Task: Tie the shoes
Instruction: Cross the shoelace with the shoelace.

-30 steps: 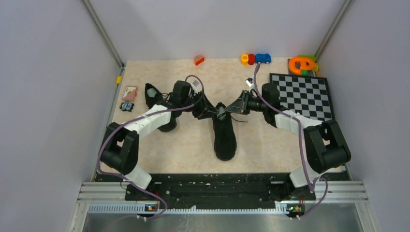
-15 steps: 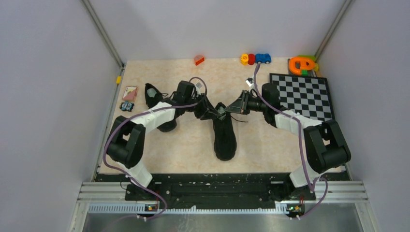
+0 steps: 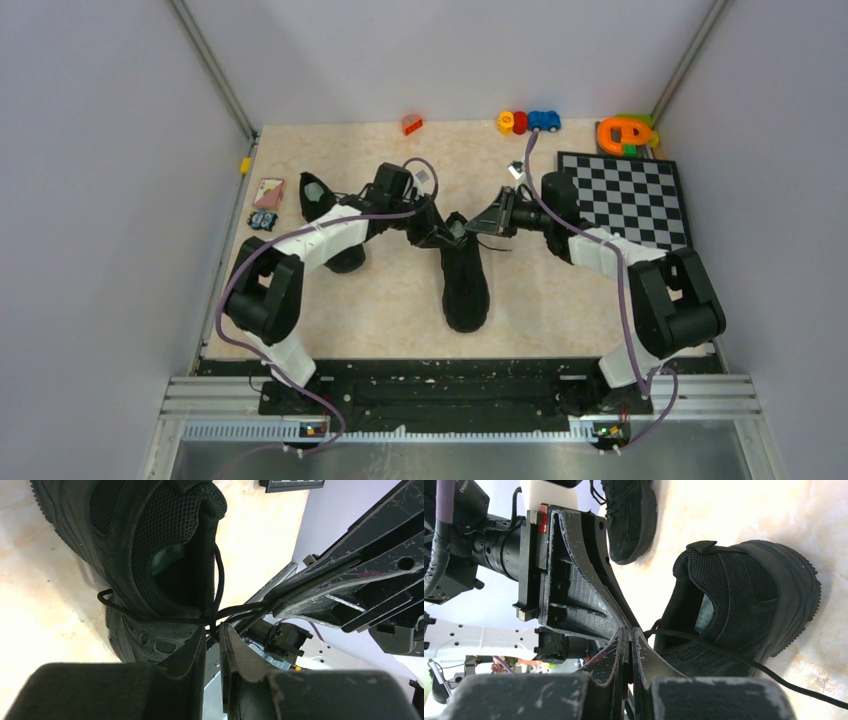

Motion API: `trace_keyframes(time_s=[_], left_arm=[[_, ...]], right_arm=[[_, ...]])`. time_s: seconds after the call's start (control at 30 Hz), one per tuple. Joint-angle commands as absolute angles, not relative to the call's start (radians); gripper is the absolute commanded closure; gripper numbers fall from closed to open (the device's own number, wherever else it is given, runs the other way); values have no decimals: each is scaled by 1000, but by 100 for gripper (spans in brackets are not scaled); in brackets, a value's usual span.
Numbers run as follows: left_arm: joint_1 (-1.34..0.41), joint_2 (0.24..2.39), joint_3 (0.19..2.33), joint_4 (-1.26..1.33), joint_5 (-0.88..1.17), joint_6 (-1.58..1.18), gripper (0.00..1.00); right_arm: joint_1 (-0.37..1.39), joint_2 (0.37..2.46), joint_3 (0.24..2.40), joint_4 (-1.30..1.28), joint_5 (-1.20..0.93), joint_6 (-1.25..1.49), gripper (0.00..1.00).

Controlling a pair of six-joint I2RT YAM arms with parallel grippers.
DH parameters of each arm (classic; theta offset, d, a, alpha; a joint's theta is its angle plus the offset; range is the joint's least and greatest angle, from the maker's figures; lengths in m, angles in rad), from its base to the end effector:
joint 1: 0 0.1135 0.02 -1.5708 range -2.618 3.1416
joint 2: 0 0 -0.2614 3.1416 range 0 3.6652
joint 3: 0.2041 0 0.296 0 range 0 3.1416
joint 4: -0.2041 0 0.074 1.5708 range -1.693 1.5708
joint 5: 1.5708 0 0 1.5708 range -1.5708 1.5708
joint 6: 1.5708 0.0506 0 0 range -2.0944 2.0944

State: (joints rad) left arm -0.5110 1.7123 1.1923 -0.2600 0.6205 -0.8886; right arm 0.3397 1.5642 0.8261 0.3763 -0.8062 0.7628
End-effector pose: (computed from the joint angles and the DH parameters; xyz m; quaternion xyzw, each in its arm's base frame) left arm 0.3520 -0.2311 0.1993 -0.0494 0.8852 -0.4518 0.0991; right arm 0.3414 0.1594 0.1856 -0.0591 0.7868 0.5488 0.2763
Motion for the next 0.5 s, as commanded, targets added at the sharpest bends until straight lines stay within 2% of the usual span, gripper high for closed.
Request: trace_keyframes(time_s=[0.0,0.23,0.47], left_arm=[[-515,1717,1229,-296,633,-854,81],[-517,1712,1231,-313,665,-846,83],[-527,1730,1248,-345,664,-829,74]], right_arm=[[351,1531,865,410,-812,760,100],[350,1532,858,416,-813,761,100],[350,1534,857,432,-817,774,100]])
